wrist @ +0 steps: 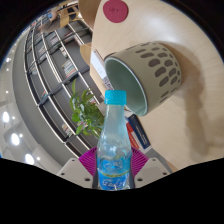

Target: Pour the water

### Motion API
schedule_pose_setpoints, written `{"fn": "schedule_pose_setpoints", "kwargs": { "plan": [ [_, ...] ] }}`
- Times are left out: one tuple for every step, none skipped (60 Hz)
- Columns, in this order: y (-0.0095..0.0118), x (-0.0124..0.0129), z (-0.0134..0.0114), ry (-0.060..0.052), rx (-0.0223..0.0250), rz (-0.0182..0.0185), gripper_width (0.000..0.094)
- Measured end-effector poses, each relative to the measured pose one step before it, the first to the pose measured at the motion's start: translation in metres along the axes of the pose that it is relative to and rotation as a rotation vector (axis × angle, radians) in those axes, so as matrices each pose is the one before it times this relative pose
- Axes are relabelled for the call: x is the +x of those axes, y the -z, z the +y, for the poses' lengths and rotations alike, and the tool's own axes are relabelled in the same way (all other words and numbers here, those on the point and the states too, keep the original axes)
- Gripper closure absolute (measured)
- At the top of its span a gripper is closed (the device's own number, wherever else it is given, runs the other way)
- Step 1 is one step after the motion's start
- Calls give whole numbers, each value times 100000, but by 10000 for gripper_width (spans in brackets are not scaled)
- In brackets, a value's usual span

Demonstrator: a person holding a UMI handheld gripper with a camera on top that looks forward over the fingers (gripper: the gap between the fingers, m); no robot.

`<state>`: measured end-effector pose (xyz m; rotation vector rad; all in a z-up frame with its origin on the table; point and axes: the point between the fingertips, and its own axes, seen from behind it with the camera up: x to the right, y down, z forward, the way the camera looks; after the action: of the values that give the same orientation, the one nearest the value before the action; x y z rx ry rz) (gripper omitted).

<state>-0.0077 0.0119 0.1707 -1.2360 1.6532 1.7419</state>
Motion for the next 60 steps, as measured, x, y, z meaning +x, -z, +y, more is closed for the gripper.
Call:
{"fn": "schedule_pose_setpoints", "kwargs": {
  "plan": [
    [78,-30,-62,-248,-25,101,521],
    [27,-101,-69,56,-21,15,520],
    [2,-83,-69,146,109,18,521],
    [-42,-98,-126,173,242,179,521],
    [572,75,155,-41,103,422,520],
    [-453,-152,-186,197,-226,348,521],
    [-53,-38,-49,340,-204,317,520],
    [-25,-83,29,565,-300,127,520],
    [-134,196,257,760,-143,-18,519],
    [-1,-186,-3,923,-196,-124,519],
    [-13,-174,-31,1273,47,-35,520],
    [18,-210,-25,1699,189,48,520],
    [30,-291,17,2230,142,-24,519],
    [43,-336,8,2882,110,-129,519],
    [5,-341,-23,3626,219,-77,519],
    [41,-365,-49,4158,577,-20,519],
    [1145,-74,-307,4200,582,-563,518],
    [-635,-197,203,4830,887,437,518],
    [18,-565,-59,5069,432,-87,518],
    [130,-596,-104,5401,263,-161,518],
    [119,-539,-191,5657,458,101,518],
    [112,-553,-250,5749,663,35,518],
    [-78,-542,-300,5664,802,-66,518],
    [46,-621,-427,5673,837,-220,517],
    [41,-594,-486,5853,857,-172,518],
    [1469,-350,-894,5761,930,-553,518],
    [519,-241,-996,6117,1417,-74,517],
    [-772,-333,-162,6243,967,704,517],
    [11,-305,-727,6262,1089,422,517],
    [-27,-101,-743,6108,1118,720,517],
    [99,-123,-868,5883,1350,918,517],
    [135,0,-870,5702,1316,1136,517],
    [144,77,-879,5565,1243,1067,517],
    [134,113,-851,5534,1129,982,517],
    [933,422,-954,5536,1257,667,517],
    [-301,-92,-712,5359,524,1685,517],
    [60,409,-706,5482,691,1153,518],
    [86,398,-649,5404,628,1027,518],
    [78,493,-488,5067,398,968,518],
    [39,454,-508,4693,377,872,517],
    [323,1369,36,4741,1141,332,518],
    [221,-158,-1031,4131,130,1459,517],
    [69,670,-351,4231,681,1116,518],
    [-7,774,-253,4113,533,1265,518],
    [-25,827,-137,3935,180,1453,519],
    [-85,845,-45,3827,18,1538,519],
    [-69,888,73,3651,-100,1504,519],
    [-300,1506,912,3422,472,1111,519],
    [390,76,-1232,2944,-822,1654,518],
    [-154,830,259,2715,-198,1189,519],
    [-167,801,281,2454,-371,1010,519],
    [-192,774,380,2271,-617,977,519],
    [-339,691,727,2008,-505,1003,520],
    [-21,482,104,1754,-975,911,519],
    [-263,643,552,1679,-700,764,519],
    [-277,582,543,1418,-725,629,519],
    [-273,567,560,1048,-811,560,518],
    [-284,514,535,867,-788,411,518],
    [-245,417,532,878,-748,165,517],
    [-491,263,908,823,-689,70,519]
  ]
}}
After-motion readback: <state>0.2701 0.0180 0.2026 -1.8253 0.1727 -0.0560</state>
